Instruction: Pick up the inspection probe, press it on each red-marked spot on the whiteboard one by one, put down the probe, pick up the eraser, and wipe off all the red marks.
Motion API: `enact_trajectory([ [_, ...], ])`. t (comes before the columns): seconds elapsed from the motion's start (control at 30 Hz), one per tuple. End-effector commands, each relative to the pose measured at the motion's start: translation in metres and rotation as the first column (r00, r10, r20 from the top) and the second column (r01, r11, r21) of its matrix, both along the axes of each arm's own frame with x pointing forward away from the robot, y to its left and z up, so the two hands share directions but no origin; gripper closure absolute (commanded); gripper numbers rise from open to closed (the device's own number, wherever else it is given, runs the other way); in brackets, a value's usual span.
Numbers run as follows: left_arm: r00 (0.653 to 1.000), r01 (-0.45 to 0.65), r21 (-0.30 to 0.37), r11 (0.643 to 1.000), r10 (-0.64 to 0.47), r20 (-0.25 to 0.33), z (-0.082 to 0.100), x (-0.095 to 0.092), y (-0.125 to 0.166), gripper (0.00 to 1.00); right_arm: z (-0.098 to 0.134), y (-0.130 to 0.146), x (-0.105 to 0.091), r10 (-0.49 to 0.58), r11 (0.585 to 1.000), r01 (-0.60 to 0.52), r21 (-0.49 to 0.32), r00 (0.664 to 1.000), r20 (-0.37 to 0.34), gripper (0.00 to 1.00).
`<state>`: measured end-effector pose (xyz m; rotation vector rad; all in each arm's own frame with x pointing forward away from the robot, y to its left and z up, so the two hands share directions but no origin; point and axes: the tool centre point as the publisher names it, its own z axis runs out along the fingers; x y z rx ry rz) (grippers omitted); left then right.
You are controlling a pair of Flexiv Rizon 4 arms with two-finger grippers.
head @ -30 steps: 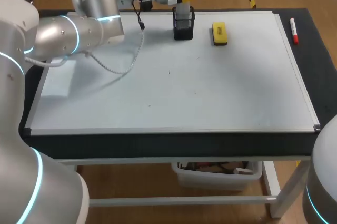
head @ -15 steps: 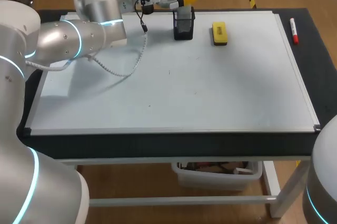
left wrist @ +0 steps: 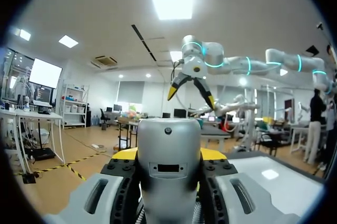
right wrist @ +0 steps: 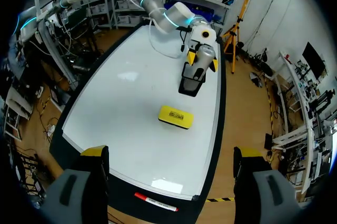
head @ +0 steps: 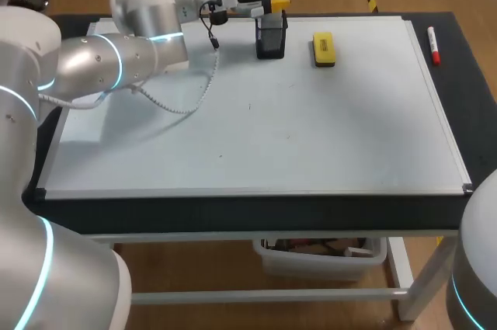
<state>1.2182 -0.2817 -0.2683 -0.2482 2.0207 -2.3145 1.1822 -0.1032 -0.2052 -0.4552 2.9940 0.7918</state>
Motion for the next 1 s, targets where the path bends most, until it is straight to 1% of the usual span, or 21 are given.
enact_trajectory([
  [0.03, 0.915, 0.400, -0.018, 0.916, -0.398, 0.063, -0.005, 0.008, -0.002, 0.00, 0.001, -0.001, 0.002, 0.004, 1.000, -0.004, -0.004, 1.000, -0.006, 0.00],
  [0.2, 0.914, 0.402, -0.016, 0.916, -0.400, 0.074, -0.001, 0.007, 0.000, 0.00, 0.001, -0.001, 0.002, 0.004, 1.000, -0.004, -0.004, 1.000, -0.006, 0.00],
  [0.37, 0.922, 0.375, -0.007, 0.927, -0.372, 0.103, 0.012, 0.000, 0.010, 0.00, 0.001, -0.001, 0.002, 0.004, 1.000, -0.004, -0.004, 1.000, -0.006, 0.00],
  [0.47, 0.936, 0.332, 0.036, 0.943, -0.334, 0.113, 0.017, -0.008, 0.022, 0.00, 0.001, -0.001, 0.002, 0.004, 1.000, -0.004, -0.004, 1.000, -0.006, 0.00],
  [0.6, 0.962, 0.238, 0.076, 0.968, -0.246, 0.121, 0.024, -0.020, 0.047, 0.00, 0.001, -0.001, 0.002, 0.004, 1.000, -0.004, -0.004, 1.000, -0.006, 0.00],
  [0.73, 0.983, 0.107, 0.147, 0.983, -0.127, 0.132, 0.032, -0.035, 0.075, 0.00, 0.001, -0.001, 0.002, 0.004, 1.000, -0.004, -0.004, 1.000, -0.006, 0.00],
  [0.77, 0.987, 0.067, 0.178, 0.982, -0.092, 0.131, 0.034, -0.040, 0.082, 0.00, 0.001, -0.001, 0.002, 0.004, 1.000, -0.004, -0.004, 1.000, -0.006, 0.00],
  [0.8, 0.988, 0.033, 0.198, 0.980, -0.061, 0.139, 0.036, -0.046, 0.089, 0.00, 0.001, -0.001, 0.002, 0.004, 1.000, -0.004, -0.004, 1.000, -0.006, 0.00],
  [0.83, 0.990, 0.002, 0.215, 0.977, -0.031, 0.134, 0.036, -0.050, 0.096, 0.00, 0.001, -0.001, 0.002, 0.004, 1.000, -0.004, -0.004, 1.000, -0.006, 0.00],
  [1.0, 0.986, -0.136, 0.298, 0.945, 0.100, 0.133, 0.035, -0.075, 0.129, 0.00, 0.001, -0.001, 0.002, 0.004, 1.000, -0.004, -0.004, 1.000, -0.006, 0.00],
])
